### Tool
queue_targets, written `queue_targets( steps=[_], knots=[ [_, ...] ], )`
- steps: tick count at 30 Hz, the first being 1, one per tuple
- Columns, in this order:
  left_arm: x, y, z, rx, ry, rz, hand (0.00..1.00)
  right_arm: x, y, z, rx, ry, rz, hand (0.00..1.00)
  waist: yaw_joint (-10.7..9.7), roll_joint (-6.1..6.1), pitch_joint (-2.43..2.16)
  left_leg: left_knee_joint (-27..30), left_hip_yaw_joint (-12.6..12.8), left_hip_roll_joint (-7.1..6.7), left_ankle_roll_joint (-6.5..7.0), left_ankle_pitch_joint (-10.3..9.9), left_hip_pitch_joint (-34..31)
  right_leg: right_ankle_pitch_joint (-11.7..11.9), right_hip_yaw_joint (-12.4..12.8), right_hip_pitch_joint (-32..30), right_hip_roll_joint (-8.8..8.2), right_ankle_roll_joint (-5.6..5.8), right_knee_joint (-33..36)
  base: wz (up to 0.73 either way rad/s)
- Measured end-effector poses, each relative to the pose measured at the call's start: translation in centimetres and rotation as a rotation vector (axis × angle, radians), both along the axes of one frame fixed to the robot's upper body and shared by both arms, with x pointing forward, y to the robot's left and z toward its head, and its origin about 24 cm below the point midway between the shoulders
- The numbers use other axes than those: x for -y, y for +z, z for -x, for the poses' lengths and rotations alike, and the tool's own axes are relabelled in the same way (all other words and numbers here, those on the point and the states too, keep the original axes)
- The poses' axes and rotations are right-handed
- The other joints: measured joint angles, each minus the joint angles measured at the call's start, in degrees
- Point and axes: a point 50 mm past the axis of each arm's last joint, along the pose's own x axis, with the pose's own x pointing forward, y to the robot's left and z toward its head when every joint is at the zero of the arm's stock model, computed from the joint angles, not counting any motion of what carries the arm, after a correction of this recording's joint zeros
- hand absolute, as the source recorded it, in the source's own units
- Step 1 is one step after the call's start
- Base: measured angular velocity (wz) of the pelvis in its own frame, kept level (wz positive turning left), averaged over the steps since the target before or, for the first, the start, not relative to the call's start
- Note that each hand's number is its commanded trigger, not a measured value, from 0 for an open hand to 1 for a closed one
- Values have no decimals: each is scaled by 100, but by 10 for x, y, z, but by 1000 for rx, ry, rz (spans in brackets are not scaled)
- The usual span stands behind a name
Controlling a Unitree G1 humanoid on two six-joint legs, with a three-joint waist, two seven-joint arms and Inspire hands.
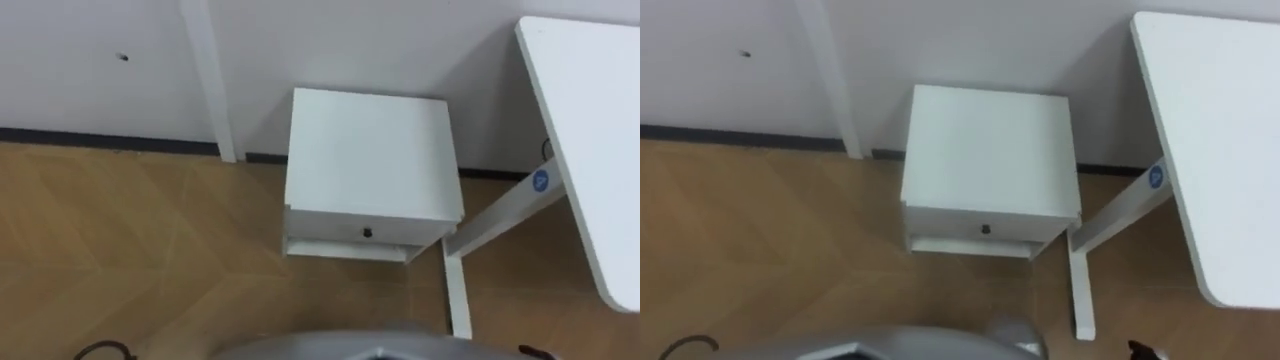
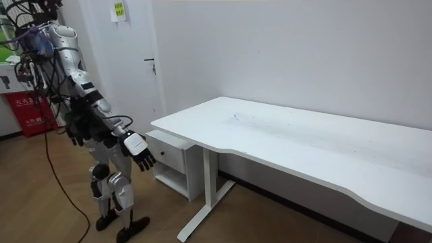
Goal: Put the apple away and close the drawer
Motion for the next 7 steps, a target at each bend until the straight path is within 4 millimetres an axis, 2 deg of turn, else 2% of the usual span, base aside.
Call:
queue_targets(
  steps=[2, 5, 7],
  knots=[
    [3, -1, -4, 13, -2, 7, 0, -3, 0, -13, 44, 1, -11, 0, 40, 3, 4, -51, -12, 15, 16, 9, 71, -11, 27, 153, 38, -2, -166, -26],
    [4, 0, -14, 48, -13, 4, 0, -16, -2, -29, 111, -3, -59, 0, 27, 7, 5, -70, -10, 21, 112, 65, 84, -216, 16, 159, 48, -26, -169, 0],
    [7, -1, -17, 60, -14, 14, 0, -23, -4, -35, 129, -5, -100, 0, 24, 54, 12, -74, 1, 38, 145, 84, 99, -325, -53, 148, 63, -34, -169, -7]
  ],
)
